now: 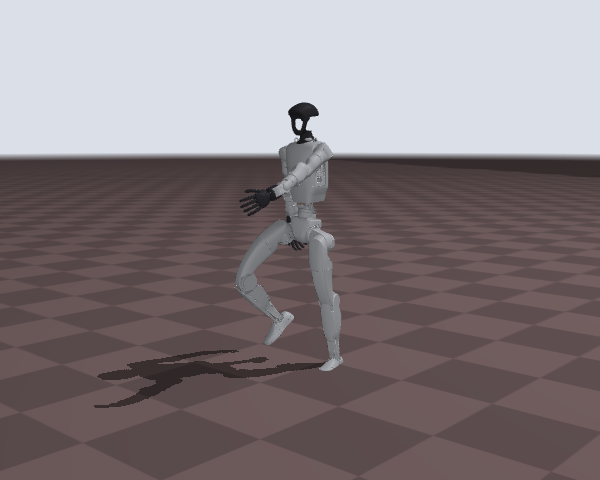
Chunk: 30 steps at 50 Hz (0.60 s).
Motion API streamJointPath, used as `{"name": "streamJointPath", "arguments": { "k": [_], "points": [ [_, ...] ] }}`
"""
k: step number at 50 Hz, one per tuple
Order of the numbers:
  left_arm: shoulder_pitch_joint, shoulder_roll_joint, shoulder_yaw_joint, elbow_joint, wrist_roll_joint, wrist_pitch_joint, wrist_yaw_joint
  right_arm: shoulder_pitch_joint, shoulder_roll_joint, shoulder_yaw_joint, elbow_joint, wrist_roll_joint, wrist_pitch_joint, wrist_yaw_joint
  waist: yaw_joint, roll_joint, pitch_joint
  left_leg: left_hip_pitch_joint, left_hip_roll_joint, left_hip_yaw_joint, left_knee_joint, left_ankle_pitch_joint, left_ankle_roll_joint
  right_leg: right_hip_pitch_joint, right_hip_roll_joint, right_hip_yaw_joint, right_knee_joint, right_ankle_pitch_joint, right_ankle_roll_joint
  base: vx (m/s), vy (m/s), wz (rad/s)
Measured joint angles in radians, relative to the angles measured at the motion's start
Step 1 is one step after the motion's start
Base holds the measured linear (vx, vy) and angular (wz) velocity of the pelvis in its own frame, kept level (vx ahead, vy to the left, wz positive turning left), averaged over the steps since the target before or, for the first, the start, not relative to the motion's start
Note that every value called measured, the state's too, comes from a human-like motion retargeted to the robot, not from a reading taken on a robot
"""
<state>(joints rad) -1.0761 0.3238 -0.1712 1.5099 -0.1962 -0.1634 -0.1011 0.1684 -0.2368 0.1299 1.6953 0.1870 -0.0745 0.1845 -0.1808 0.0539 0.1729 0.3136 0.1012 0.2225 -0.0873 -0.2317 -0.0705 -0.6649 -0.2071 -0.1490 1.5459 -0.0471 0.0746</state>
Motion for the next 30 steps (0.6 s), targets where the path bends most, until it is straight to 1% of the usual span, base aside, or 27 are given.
{"name": "streamJointPath", "arguments": {
  "k": [2,3,5,7,10,12,15,17,18,20,21,22,23,25,27,28,30],
  "points": [
    [-0.152,0.058,-0.043,-0.043,0.010,-0.002,0.003,0.169,-0.009,0.046,0.000,0.013,0.008,0.060,-0.027,0.010,0.009,-0.005,0.008,-0.004,0.000,0.004,0.014,-0.113,-0.059,-0.016,0.192,-0.096,-0.056,0.01,0.08,0.21],
    [-0.223,0.090,-0.067,-0.054,0.006,-0.002,-0.001,0.241,-0.019,0.059,-0.003,0.023,0.008,0.093,-0.039,0.011,0.009,-0.013,0.008,-0.004,0.000,0.006,0.026,-0.162,-0.081,-0.018,0.266,-0.123,-0.084,0.02,0.07,-0.09],
    [-0.339,0.147,-0.113,-0.063,-0.006,-0.005,-0.015,0.360,-0.043,0.059,-0.003,0.045,0.010,0.150,-0.055,0.018,0.008,-0.021,0.013,0.005,0.000,0.008,0.049,-0.224,-0.091,-0.021,0.365,-0.156,-0.128,0.04,0.04,-0.28],
    [-0.421,0.191,-0.149,-0.050,-0.004,0.001,-0.026,0.437,-0.068,0.030,0.003,0.058,0.018,0.180,-0.058,0.021,0.002,-0.026,0.019,0.021,0.000,0.011,0.052,-0.247,-0.043,-0.008,0.396,-0.164,-0.137,0.05,-0.01,-0.42],
    [-0.480,0.216,-0.170,-0.024,0.007,0.017,-0.024,0.493,-0.088,-0.011,0.005,0.063,0.036,0.178,-0.044,0.018,-0.025,-0.041,0.018,0.041,0.000,0.013,0.034,-0.239,0.052,0.026,0.353,-0.137,-0.113,0.05,-0.05,-0.39],
    [-0.457,0.199,-0.156,-0.018,0.001,0.017,-0.024,0.473,-0.082,-0.011,0.005,0.074,0.038,0.164,-0.023,0.013,-0.049,-0.053,0.006,0.047,0.000,0.006,0.030,-0.186,0.070,0.040,0.259,-0.107,-0.105,0.04,-0.03,-0.26],
    [-0.331,0.136,-0.109,-0.026,-0.024,0.001,-0.030,0.375,-0.051,0.021,0.005,0.103,0.028,0.126,0.014,0.003,-0.081,-0.063,-0.017,0.042,0.000,-0.009,0.030,-0.033,0.076,0.046,0.007,-0.074,-0.083,0.04,-0.02,0.01],
    [-0.184,0.072,-0.067,-0.038,-0.037,-0.011,-0.030,0.257,-0.022,0.040,0.005,0.120,0.020,0.075,0.041,-0.008,-0.085,-0.048,-0.039,0.033,0.000,-0.014,0.032,0.147,0.083,0.048,-0.288,-0.052,-0.053,0.08,-0.05,0.13],
    [-0.103,0.036,-0.047,-0.038,-0.038,-0.013,-0.032,0.187,-0.008,0.042,0.005,0.126,0.016,0.045,0.059,-0.017,-0.084,-0.038,-0.055,0.029,0.000,-0.015,0.035,0.257,0.080,0.044,-0.471,-0.050,-0.041,0.10,-0.07,0.02],
    [0.062,-0.034,-0.015,-0.021,-0.028,-0.016,-0.032,0.020,0.021,0.033,0.005,0.143,0.006,-0.023,0.115,-0.044,-0.069,-0.008,-0.091,0.030,0.000,-0.012,0.040,0.515,0.069,0.017,-0.881,-0.126,-0.020,0.11,-0.12,-0.33],
    [0.149,-0.062,-0.009,-0.001,-0.010,-0.022,-0.034,-0.078,0.035,0.030,0.005,0.161,-0.004,-0.059,0.163,-0.067,-0.058,-0.012,-0.111,0.041,0.039,-0.022,0.051,0.636,0.062,0.009,-1.079,-0.171,-0.002,0.08,-0.19,-0.93],
    [0.238,-0.087,-0.006,0.022,0.020,-0.026,-0.040,-0.180,0.050,0.033,0.004,0.186,-0.014,-0.092,0.216,-0.094,-0.048,-0.029,-0.130,0.060,0.099,-0.031,0.064,0.741,0.050,0.009,-1.258,-0.195,0.017,0.04,-0.25,-1.47],
    [0.334,-0.106,-0.009,0.051,0.075,-0.029,-0.057,-0.285,0.065,0.048,0.004,0.226,-0.025,-0.118,0.279,-0.130,-0.042,-0.072,-0.147,0.092,0.200,-0.037,0.083,0.812,0.030,0.025,-1.401,-0.177,0.037,-0.03,-0.28,-1.60],
    [0.549,-0.125,-0.016,0.109,0.159,-0.001,-0.148,-0.502,0.082,0.054,-0.005,0.261,-0.014,-0.153,0.377,-0.198,-0.064,-0.328,-0.104,0.162,0.648,-0.050,0.079,0.861,-0.009,0.064,-1.599,-0.086,0.049,-0.12,-0.29,-1.30],
    [0.795,-0.132,-0.019,0.141,0.055,-0.009,-0.189,-0.712,0.058,-0.010,-0.051,0.250,-0.035,-0.238,0.421,-0.193,-0.115,-0.680,0.034,0.128,1.173,-0.014,0.080,0.809,0.021,0.097,-1.633,-0.045,0.041,-0.12,-0.16,-0.61],
    [0.921,-0.133,-0.011,0.153,-0.001,-0.020,-0.189,-0.813,0.039,-0.041,-0.088,0.257,-0.053,-0.280,0.442,-0.192,-0.109,-0.797,0.064,0.096,1.362,-0.019,0.080,0.809,0.023,0.112,-1.633,-0.041,0.048,-0.05,-0.08,-0.60],
    [1.162,-0.135,-0.007,0.163,-0.105,-0.043,-0.212,-1.023,0.001,-0.073,-0.157,0.304,-0.097,-0.343,0.475,-0.199,-0.082,-0.984,0.100,0.057,1.680,-0.109,0.094,0.813,0.013,0.134,-1.633,-0.034,0.056,-0.01,-0.04,-0.57]
  ]
}}
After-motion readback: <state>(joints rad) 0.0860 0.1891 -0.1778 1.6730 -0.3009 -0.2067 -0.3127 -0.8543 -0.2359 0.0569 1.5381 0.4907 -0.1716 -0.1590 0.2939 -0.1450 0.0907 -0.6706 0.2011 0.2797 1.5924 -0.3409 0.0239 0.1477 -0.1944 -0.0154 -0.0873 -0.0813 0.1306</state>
